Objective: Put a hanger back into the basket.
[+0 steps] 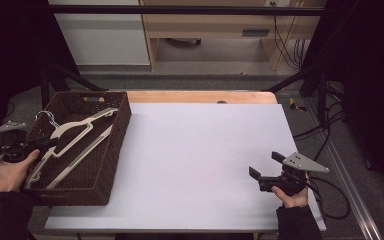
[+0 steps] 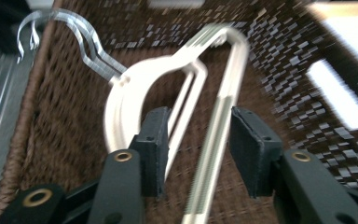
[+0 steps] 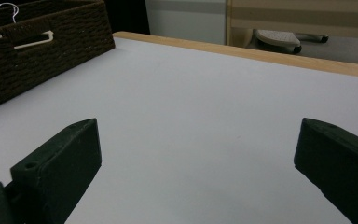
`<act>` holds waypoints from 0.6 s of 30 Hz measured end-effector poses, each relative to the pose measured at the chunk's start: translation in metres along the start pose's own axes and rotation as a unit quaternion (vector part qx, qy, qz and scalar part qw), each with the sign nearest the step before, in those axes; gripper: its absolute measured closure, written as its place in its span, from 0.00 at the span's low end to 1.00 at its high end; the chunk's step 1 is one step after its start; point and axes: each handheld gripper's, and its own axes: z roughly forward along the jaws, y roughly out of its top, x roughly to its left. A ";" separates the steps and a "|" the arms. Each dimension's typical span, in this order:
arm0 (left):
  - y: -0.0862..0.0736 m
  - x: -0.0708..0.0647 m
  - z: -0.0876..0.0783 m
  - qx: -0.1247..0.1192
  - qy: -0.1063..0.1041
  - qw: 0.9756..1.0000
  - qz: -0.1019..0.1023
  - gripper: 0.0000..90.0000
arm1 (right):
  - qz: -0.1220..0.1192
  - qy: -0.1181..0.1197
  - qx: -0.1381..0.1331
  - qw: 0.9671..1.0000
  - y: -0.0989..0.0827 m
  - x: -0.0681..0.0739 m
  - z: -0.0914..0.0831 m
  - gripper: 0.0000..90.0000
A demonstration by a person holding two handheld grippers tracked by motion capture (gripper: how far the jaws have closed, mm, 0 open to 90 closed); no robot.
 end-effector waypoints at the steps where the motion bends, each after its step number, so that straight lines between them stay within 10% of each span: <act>1: 0.001 -0.004 -0.004 -0.012 -0.007 1.000 0.002 0.61 | 0.000 0.000 0.000 1.000 0.000 0.000 0.000 0.01; 10: 0.003 -0.051 -0.030 -0.123 -0.078 0.989 0.014 0.38 | 0.000 0.000 -0.004 1.000 0.001 0.000 -0.002 0.01; 18: -0.005 -0.100 -0.027 -0.151 -0.134 0.978 0.044 0.11 | -0.002 0.002 -0.013 1.000 0.001 -0.001 -0.003 0.01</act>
